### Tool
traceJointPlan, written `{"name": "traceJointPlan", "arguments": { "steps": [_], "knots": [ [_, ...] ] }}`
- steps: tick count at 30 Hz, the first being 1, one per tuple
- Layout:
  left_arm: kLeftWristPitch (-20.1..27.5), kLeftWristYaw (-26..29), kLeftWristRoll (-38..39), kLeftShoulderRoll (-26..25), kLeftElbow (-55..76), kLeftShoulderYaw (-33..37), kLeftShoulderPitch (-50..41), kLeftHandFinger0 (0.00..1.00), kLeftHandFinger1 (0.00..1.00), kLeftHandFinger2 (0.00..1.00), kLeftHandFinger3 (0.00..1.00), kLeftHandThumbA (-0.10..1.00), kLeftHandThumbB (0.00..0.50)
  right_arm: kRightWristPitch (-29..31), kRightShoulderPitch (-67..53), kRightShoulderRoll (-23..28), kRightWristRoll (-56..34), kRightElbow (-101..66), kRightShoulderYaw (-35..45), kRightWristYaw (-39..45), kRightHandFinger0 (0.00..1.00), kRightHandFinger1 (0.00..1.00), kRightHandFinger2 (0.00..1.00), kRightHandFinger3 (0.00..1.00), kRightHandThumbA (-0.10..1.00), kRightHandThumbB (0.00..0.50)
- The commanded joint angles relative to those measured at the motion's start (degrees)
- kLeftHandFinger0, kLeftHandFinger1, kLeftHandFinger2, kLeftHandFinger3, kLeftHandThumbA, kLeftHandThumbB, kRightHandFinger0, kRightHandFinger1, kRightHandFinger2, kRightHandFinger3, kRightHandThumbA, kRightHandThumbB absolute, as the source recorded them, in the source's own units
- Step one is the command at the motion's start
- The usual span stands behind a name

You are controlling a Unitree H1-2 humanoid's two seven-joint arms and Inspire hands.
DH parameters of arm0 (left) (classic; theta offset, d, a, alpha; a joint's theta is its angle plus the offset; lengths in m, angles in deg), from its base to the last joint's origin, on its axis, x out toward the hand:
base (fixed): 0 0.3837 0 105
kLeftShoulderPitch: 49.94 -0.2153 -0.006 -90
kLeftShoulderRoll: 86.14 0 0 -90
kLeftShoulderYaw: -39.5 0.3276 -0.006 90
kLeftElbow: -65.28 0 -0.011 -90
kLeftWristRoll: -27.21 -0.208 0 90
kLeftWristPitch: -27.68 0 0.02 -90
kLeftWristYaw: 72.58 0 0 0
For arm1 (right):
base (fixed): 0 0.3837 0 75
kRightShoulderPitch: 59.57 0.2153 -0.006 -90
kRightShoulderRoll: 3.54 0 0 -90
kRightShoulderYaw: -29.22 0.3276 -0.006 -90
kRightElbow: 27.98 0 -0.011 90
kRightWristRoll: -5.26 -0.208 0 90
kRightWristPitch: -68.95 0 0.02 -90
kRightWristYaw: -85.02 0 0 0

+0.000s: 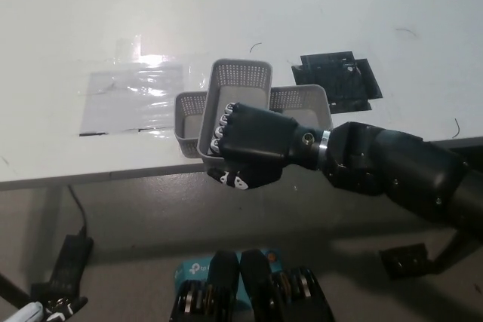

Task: The robot uses its right hand to pick up the grey box kept on the middle on the desk and place it on top of another box next to it in a right angle

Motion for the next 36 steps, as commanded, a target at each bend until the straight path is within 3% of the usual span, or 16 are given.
{"name": "traceJointPlan", "arguments": {
  "steps": [1,3,6,7,9,13,15,20,21,23,25,28,29,31,34,36],
  "knots": [
    [0.17,-0.11,-0.25,-1.57,1.23,-0.67,-1.04,0.00,0.08,0.02,0.05,1.00,0.307,0.99,3.94,2.20,5.82,0.11,-1.06,-8.96,0.00,0.00,0.20,0.24,-0.10,0.368],
    [0.04,0.00,-0.47,-1.53,1.40,-0.63,-1.10,0.00,0.09,0.02,0.05,1.00,0.266,0.99,4.14,2.62,7.41,-0.03,-1.01,-9.72,0.00,0.00,0.20,0.25,-0.10,0.388],
    [-0.13,0.19,-0.41,-1.35,1.36,-0.85,-1.37,0.04,0.08,0.01,0.02,0.99,0.274,0.99,4.25,2.83,10.46,0.14,-0.51,-11.26,0.00,0.00,0.19,0.21,-0.10,0.401],
    [-0.08,0.13,-0.27,-1.30,1.22,-0.89,-1.34,0.06,0.08,0.00,0.01,1.00,0.293,0.99,4.29,2.94,10.92,0.21,-0.20,-11.32,0.00,0.00,0.19,0.19,-0.10,0.426],
    [0.90,0.38,0.20,-1.05,0.53,-1.22,-1.52,0.06,0.06,0.00,0.00,1.00,0.328,0.99,4.62,3.18,10.52,0.07,-0.25,-11.24,0.00,0.00,0.18,0.15,-0.10,0.429],
    [1.49,0.32,-0.02,-1.23,0.68,-1.17,-1.60,0.00,0.08,0.04,0.06,1.00,0.322,0.99,5.98,3.28,9.53,2.85,-2.05,-14.07,0.00,0.00,0.15,0.07,-0.10,0.363],
    [1.30,0.43,0.27,-0.91,0.68,-1.46,-1.86,0.00,0.08,0.03,0.03,1.00,0.304,0.99,6.17,3.25,9.19,3.33,-2.48,-13.96,0.00,0.00,0.16,0.08,-0.10,0.346],
    [0.25,0.26,-0.38,-1.07,1.28,-1.26,-1.99,0.04,0.10,0.04,0.04,1.00,0.335,0.99,7.22,2.83,7.09,6.11,-5.40,-15.34,0.00,0.00,0.19,0.15,-0.10,0.320],
    [-0.11,0.05,-0.20,-1.06,1.28,-1.28,-1.92,0.03,0.11,0.07,0.07,1.00,0.316,0.99,7.24,2.71,6.68,6.44,-5.76,-15.09,0.00,0.00,0.19,0.19,-0.10,0.319],
    [0.91,0.36,-0.30,-1.00,0.95,-1.26,-2.08,0.03,0.11,0.07,0.08,1.00,0.319,0.99,7.36,2.59,6.25,6.89,-6.65,-15.58,0.00,0.00,0.19,0.13,-0.10,0.285],
    [1.74,0.45,-0.44,-1.08,1.14,-1.12,-2.36,0.01,0.10,0.06,0.06,1.00,0.362,0.99,6.89,2.21,5.90,7.66,-6.46,-16.65,0.00,0.00,0.21,0.05,-0.10,0.303],
    [0.39,0.29,-0.65,-1.05,1.46,-1.10,-2.35,0.06,0.14,0.11,0.11,1.00,0.363,0.99,6.79,1.98,3.61,8.39,-7.00,-17.05,0.00,0.00,0.30,0.24,-0.10,0.269],
    [1.01,0.53,-0.58,-0.94,1.08,-1.23,-2.39,0.07,0.14,0.09,0.11,1.00,0.387,0.99,6.82,2.05,2.48,8.26,-7.12,-15.99,0.00,0.00,0.30,0.26,-0.10,0.243],
    [0.97,0.45,-0.76,-1.05,1.25,-1.08,-2.41,0.07,0.13,0.08,0.10,1.00,0.383,0.99,6.79,2.23,-0.39,7.71,-7.57,-13.42,0.00,0.00,0.36,0.34,-0.10,0.161],
    [1.54,0.29,-0.21,-1.04,0.85,-1.26,-2.43,0.03,0.11,0.06,0.07,1.00,0.367,0.99,6.73,2.18,-1.64,7.54,-8.37,-13.80,0.00,0.00,0.41,0.43,-0.10,0.122],
    [0.56,0.31,0.18,-0.47,0.92,-1.43,-2.44,0.00,0.10,0.06,0.06,1.00,0.366,0.99,6.55,2.26,-3.34,7.36,-8.52,-12.28,0.00,0.03,0.45,0.48,-0.10,0.157]
  ]
}}
